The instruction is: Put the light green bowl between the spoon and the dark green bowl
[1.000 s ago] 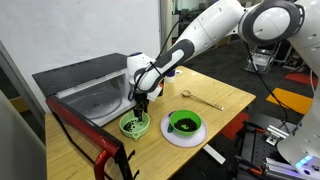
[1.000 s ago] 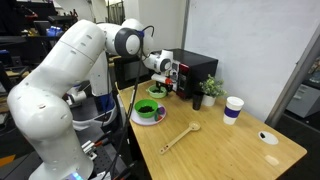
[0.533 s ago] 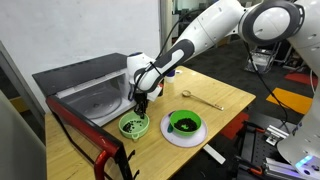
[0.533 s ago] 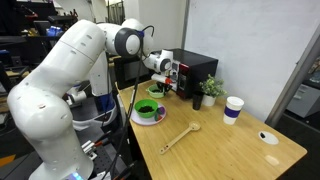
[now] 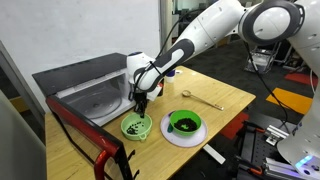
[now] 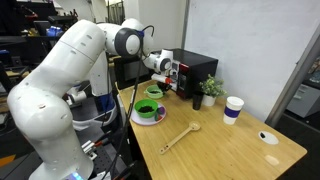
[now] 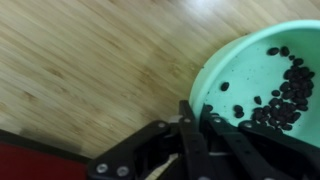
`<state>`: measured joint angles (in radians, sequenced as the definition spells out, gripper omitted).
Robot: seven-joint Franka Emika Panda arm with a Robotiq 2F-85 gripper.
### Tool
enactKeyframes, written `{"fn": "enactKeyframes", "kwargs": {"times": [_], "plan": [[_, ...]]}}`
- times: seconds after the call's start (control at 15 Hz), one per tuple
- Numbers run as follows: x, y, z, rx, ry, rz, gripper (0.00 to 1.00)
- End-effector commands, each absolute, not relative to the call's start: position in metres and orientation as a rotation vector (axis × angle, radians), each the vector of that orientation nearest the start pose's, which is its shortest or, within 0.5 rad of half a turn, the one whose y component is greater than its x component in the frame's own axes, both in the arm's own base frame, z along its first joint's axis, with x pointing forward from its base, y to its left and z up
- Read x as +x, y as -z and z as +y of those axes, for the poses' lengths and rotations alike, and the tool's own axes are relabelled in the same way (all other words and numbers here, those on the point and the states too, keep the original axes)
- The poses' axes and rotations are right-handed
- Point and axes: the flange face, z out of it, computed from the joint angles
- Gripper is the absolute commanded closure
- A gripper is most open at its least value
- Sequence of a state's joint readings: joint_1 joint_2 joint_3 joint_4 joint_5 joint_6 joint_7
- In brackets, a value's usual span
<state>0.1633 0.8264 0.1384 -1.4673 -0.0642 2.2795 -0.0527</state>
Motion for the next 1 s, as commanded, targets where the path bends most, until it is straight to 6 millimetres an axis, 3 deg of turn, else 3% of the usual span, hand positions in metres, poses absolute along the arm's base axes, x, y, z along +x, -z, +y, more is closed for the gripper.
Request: {"fn": "enactKeyframes", "kwargs": {"times": [0.0, 0.6, 0.93], "plan": [[0.698, -0.187, 0.197, -3.024, -0.003, -0.576, 0.98], [0.668, -0.225, 0.228, -3.037, -0.011, -0.654, 0.98], [0.647, -0.249, 0.232, -3.038, -0.015, -0.676, 0.98]]}}
